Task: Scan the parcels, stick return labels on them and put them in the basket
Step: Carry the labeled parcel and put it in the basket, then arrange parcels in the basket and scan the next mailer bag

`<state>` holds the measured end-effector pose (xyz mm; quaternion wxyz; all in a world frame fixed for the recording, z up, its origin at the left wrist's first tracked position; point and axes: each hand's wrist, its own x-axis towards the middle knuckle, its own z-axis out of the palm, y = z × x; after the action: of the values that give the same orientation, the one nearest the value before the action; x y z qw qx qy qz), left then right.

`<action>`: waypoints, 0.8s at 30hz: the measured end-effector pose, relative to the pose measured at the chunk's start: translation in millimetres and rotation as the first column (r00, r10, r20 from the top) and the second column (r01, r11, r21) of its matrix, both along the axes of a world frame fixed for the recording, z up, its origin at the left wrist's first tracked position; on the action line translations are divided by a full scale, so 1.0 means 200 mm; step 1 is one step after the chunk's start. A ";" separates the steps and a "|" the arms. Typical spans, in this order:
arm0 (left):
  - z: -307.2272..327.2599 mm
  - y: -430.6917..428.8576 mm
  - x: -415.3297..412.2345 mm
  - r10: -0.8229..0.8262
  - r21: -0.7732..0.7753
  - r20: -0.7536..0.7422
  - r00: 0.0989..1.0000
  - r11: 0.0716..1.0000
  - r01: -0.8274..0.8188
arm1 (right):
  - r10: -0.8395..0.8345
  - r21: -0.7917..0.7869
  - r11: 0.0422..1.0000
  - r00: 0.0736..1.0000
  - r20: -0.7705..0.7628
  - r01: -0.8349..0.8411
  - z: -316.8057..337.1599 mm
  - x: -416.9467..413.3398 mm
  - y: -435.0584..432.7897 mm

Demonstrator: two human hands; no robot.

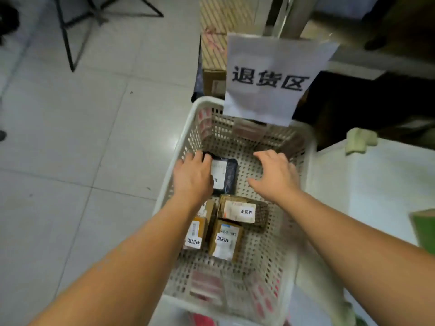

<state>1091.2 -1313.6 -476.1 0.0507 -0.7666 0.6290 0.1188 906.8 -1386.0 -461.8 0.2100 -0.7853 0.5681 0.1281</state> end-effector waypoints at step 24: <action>2.96 0.54 -1.64 -0.230 -0.348 0.172 0.958 0.895 0.278 | -0.184 -0.436 0.860 0.958 0.222 0.266 3.00 -1.83 0.89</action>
<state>763.9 -1205.0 115.9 -0.0395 -0.6795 0.7303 -0.0576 540.3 -1207.8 138.8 0.0795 -0.7487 0.6498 -0.1044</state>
